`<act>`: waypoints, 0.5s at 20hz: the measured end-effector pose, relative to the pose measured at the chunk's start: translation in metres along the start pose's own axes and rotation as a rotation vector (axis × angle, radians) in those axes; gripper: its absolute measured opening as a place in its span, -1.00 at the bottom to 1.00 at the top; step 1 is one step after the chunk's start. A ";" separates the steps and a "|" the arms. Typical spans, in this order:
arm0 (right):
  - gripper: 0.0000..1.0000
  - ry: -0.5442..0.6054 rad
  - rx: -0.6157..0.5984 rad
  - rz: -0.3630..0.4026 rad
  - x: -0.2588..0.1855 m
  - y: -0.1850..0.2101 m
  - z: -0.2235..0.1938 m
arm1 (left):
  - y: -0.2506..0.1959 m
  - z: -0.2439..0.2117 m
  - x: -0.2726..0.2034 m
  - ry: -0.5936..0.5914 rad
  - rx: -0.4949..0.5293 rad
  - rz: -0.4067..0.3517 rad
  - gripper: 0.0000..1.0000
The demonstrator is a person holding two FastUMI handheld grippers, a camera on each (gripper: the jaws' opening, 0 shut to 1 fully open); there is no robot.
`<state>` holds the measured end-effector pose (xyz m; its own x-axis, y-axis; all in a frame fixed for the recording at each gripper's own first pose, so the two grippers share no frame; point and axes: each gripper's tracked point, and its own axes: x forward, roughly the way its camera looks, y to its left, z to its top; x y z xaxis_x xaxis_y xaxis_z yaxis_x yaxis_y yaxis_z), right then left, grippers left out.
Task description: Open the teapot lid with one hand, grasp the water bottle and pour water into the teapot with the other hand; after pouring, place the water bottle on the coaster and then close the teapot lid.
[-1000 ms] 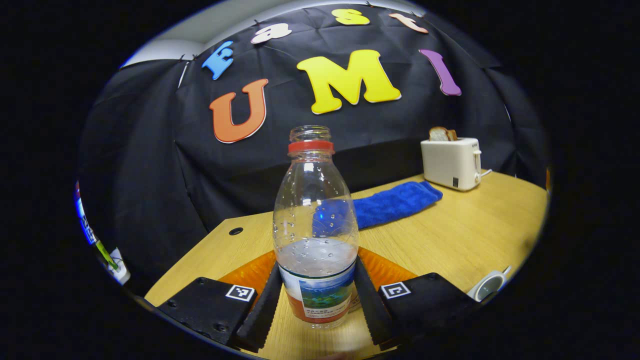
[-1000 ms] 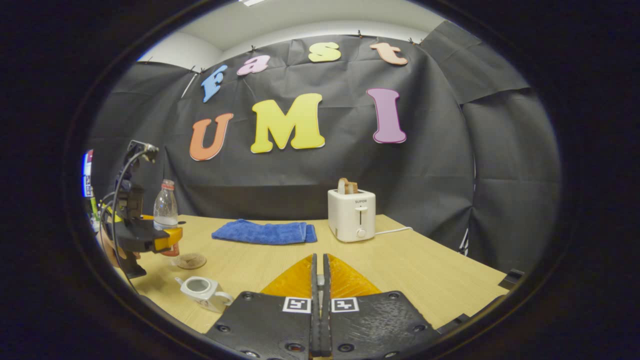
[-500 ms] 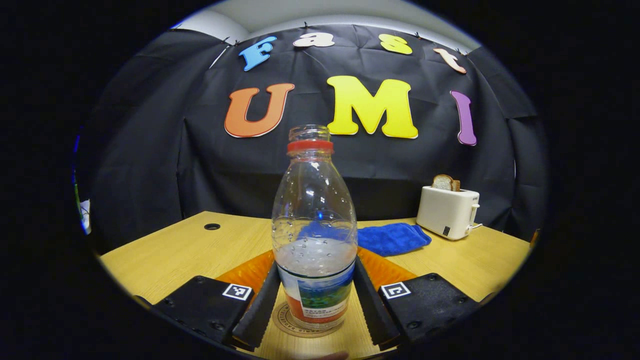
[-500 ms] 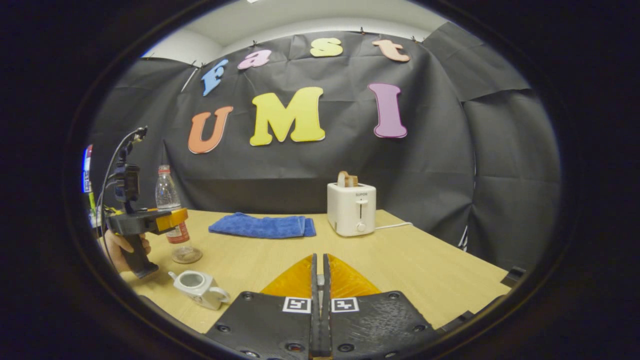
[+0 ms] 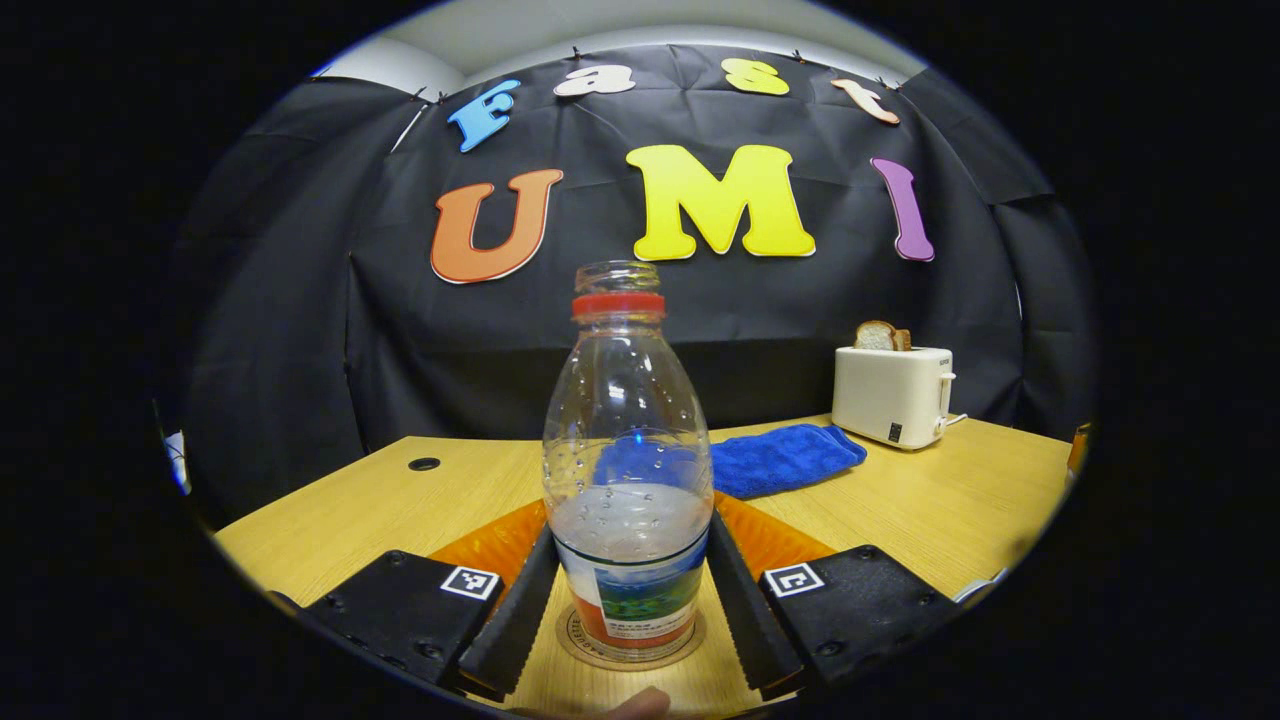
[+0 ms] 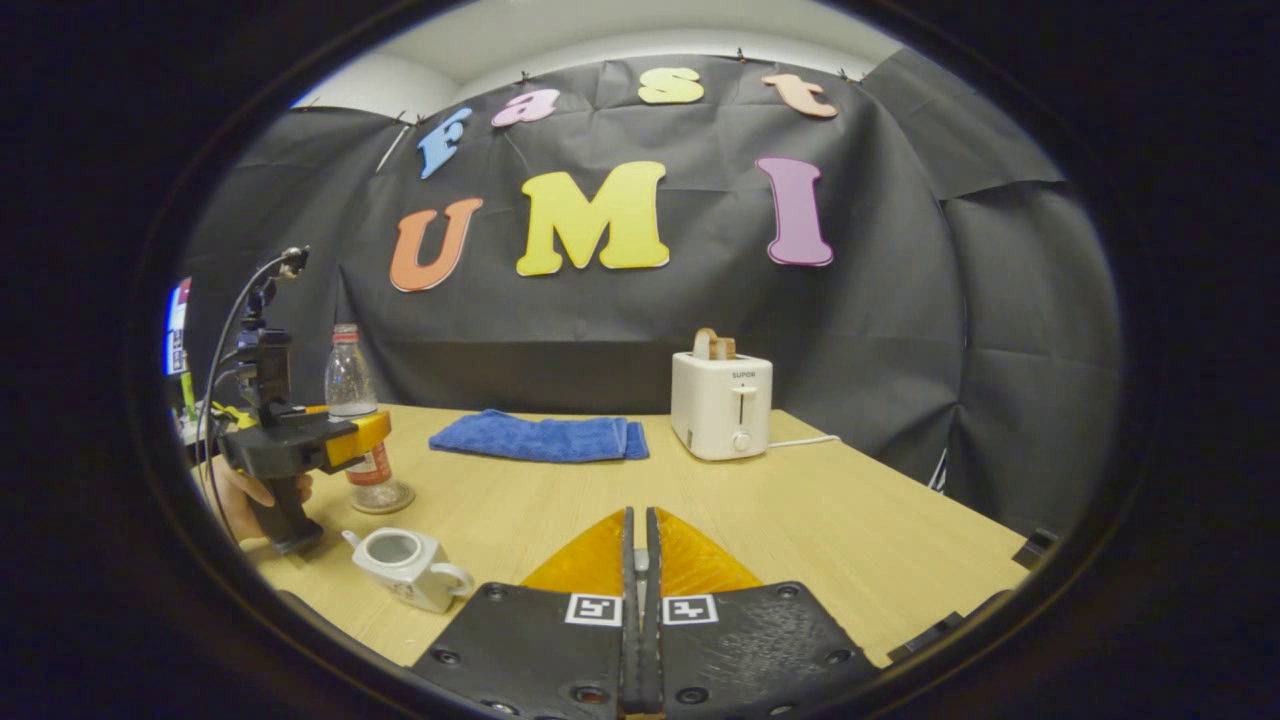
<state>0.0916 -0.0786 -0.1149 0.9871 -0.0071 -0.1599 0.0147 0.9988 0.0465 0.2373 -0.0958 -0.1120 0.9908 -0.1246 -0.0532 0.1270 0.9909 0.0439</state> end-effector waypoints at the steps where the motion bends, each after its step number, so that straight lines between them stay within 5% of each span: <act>1: -1.00 -0.004 -0.002 0.000 -0.001 0.000 0.000 | 0.001 0.000 -0.001 0.002 0.000 0.004 0.63; 4: -1.00 -0.005 -0.005 -0.001 -0.001 0.000 0.000 | 0.004 0.004 -0.004 -0.017 0.009 0.020 0.95; 10: -1.00 -0.002 -0.012 0.006 -0.001 0.006 -0.003 | -0.002 -0.007 -0.010 -0.001 0.013 -0.004 0.96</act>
<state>0.0900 -0.0728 -0.1171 0.9874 -0.0013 -0.1580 0.0069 0.9994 0.0351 0.2271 -0.0960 -0.1182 0.9903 -0.1289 -0.0524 0.1318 0.9897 0.0562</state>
